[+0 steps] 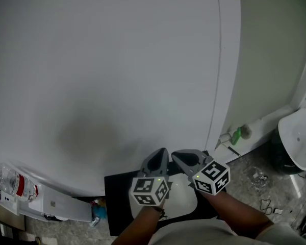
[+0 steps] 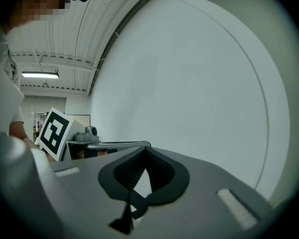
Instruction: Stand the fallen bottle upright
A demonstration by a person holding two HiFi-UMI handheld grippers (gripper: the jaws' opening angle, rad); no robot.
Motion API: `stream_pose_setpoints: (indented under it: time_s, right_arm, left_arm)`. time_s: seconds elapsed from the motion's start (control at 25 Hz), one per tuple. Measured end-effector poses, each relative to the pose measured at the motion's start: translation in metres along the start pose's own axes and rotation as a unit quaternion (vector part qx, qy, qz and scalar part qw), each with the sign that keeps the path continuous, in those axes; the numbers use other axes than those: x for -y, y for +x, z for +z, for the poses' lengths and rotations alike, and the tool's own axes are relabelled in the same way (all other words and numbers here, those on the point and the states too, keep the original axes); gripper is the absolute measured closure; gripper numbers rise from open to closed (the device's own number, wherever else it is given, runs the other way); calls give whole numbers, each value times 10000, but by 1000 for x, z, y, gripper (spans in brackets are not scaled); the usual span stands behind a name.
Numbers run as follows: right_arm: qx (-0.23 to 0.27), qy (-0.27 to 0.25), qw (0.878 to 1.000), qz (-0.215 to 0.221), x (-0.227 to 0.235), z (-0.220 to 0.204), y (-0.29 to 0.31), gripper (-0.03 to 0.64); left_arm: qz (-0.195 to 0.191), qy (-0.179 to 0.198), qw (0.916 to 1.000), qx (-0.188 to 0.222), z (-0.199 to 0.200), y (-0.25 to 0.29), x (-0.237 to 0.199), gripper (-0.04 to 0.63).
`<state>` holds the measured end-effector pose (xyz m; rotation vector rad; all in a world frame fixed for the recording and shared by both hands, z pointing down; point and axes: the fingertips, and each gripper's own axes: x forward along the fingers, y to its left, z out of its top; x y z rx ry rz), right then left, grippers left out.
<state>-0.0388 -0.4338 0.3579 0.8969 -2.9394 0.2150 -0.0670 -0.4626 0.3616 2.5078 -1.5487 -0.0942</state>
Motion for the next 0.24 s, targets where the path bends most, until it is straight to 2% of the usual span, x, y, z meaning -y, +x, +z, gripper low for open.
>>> stream_pose_setpoints:
  time_s: [0.24]
  right_arm:
    - [-4,69,10000,-27,0,-4,0,617]
  left_arm:
    - [-29,-18,10000,-22,-1,-3,1,588]
